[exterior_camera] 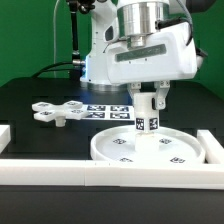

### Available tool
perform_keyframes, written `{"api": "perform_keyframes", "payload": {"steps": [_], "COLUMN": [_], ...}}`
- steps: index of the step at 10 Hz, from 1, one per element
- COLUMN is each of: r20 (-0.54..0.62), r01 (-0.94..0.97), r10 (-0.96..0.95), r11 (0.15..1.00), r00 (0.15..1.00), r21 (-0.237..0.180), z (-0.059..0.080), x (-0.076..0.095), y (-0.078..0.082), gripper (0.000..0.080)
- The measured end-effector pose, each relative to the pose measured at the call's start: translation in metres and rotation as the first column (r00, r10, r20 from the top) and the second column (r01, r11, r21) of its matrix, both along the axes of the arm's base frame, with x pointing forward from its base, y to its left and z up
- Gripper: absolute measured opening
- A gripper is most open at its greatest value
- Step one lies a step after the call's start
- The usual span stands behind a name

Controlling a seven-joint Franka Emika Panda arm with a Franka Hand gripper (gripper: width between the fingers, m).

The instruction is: Assemble round table

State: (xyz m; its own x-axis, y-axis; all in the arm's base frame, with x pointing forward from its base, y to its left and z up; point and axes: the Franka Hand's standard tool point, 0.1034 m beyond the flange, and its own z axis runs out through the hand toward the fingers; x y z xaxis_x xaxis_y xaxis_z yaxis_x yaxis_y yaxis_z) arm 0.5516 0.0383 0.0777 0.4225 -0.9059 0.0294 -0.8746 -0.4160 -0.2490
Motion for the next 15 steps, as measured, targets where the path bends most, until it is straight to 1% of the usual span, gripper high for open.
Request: {"api": "perform_keyframes", "payload": {"steps": [1, 2, 3, 4, 5, 6, 7, 8, 10, 11, 12, 13, 14, 15], "r20": [0.0, 0.001, -0.002, -0.006, 0.009, 0.006, -0.007, -0.029, -0.058, -0.061, -0.065, -0.066, -0.074, -0.087], "r01": [-0.002, -0.02, -0.037, -0.054, -0.091, -0.214, -0.367, -0.467, -0.601, -0.648, -0.689, -0.727, -0.771, -0.833], "r10": [0.002, 0.02, 0.037, 0.054, 0.091, 0.215, 0.369, 0.467, 0.599, 0.646, 0.687, 0.727, 0.77, 0.835], "r11": [1.0, 1.0, 0.999, 0.998, 0.995, 0.974, 0.923, 0.876, 0.789, 0.75, 0.713, 0.671, 0.619, 0.525], "r00": [1.0, 1.0, 0.999, 0.999, 0.996, 0.977, 0.929, 0.884, 0.798, 0.761, 0.724, 0.684, 0.633, 0.544], "r21": [0.0, -0.004, -0.01, -0.021, -0.047, -0.079, -0.115, -0.124, -0.128, -0.135, -0.133, -0.143, -0.153, -0.173], "z": [0.0, 0.0, -0.002, -0.008, -0.011, -0.012, -0.013, -0.014, -0.008, -0.005, 0.0, 0.001, -0.001, -0.001], "x": [0.0, 0.0, -0.002, -0.008, -0.008, -0.008, -0.009, -0.009, -0.008, -0.007, -0.005, -0.004, -0.005, -0.005], "y": [0.001, 0.0, 0.001, -0.001, -0.006, -0.006, -0.007, -0.007, 0.004, 0.006, 0.006, 0.005, 0.005, 0.004], "gripper": [0.0409, 0.058, 0.058, 0.0638, 0.0646, 0.0646, 0.0648, 0.0648, 0.0648, 0.0648, 0.0648, 0.0648, 0.0648, 0.0648]}}
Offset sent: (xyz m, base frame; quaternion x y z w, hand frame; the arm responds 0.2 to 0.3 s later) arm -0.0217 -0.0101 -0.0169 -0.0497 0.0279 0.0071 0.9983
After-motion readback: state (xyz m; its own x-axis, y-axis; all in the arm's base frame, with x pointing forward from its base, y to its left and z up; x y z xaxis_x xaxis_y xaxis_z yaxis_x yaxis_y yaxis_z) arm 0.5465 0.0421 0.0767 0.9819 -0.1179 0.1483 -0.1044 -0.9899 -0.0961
